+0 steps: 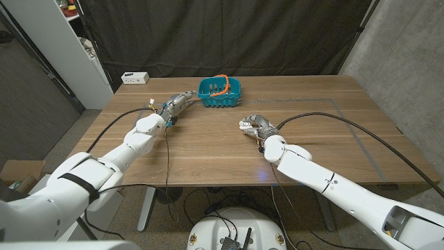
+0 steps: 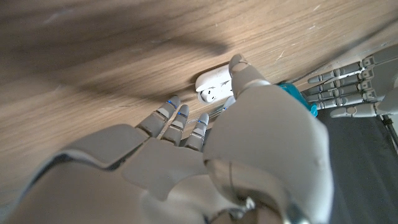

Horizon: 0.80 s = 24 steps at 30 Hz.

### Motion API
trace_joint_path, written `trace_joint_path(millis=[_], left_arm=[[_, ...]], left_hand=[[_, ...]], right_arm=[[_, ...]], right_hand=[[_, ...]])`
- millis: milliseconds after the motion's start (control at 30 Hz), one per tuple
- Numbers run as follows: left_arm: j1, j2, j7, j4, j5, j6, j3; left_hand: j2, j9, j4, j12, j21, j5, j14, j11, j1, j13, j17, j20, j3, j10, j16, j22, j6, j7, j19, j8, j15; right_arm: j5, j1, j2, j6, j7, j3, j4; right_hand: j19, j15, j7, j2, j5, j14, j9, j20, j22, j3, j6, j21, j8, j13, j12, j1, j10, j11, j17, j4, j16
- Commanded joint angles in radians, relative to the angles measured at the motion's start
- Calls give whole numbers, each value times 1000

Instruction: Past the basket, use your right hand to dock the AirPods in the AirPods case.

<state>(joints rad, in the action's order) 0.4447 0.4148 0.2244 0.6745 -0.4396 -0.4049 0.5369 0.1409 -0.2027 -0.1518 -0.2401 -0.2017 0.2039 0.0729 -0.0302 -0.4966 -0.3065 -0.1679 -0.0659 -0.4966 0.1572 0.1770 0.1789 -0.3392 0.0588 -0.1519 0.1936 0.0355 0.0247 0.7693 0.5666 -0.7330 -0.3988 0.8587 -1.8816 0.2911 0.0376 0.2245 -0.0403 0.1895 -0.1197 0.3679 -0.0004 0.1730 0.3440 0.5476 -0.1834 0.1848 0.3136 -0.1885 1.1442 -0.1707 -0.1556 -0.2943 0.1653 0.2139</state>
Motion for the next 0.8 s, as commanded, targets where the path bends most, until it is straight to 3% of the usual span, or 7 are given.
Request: trace_joint_path(millis=[33,267,400,800], left_arm=[[-8,-7,11,-25,-2,-10,0],[-4,-5,4,-19,-2,0,0],[-18,-16,19,-53,-3,-19,1],[-40,-33,30,-100,-1,-34,6]], left_hand=[[0,-1,-4,-6,-3,10,0,-1,-13,-3,-2,-7,-3,-2,3,4,1,0,-2,4,1],[1,-1,-4,-7,-3,10,0,-1,-14,-3,-2,-7,-2,-1,3,4,3,2,-3,4,2],[0,-1,-4,-7,-3,10,0,-3,-14,-3,-2,-6,-2,0,3,4,3,6,-3,4,2],[-1,-1,-4,-8,-3,11,0,-2,-15,-3,-2,-6,-1,0,3,4,3,9,-4,4,4]], right_arm=[[111,-21,14,35,16,45,47],[165,12,15,144,-30,29,79],[186,25,12,193,-40,16,93],[211,34,-16,196,-10,-11,111]], right_hand=[[-2,125,-2,-2,10,3,-1,-2,0,9,-8,-1,-3,3,-4,13,0,-4,-1,3,-4],[6,136,-2,-2,11,-16,-13,-7,0,10,-14,-8,-1,4,-17,25,-21,-13,1,4,7],[15,145,-2,-4,11,-35,-19,-10,0,11,-1,-12,7,5,-26,27,-38,-17,1,0,16],[21,147,-2,0,12,-44,-26,-10,0,14,20,-14,16,6,-31,28,-45,-20,2,-2,20]])
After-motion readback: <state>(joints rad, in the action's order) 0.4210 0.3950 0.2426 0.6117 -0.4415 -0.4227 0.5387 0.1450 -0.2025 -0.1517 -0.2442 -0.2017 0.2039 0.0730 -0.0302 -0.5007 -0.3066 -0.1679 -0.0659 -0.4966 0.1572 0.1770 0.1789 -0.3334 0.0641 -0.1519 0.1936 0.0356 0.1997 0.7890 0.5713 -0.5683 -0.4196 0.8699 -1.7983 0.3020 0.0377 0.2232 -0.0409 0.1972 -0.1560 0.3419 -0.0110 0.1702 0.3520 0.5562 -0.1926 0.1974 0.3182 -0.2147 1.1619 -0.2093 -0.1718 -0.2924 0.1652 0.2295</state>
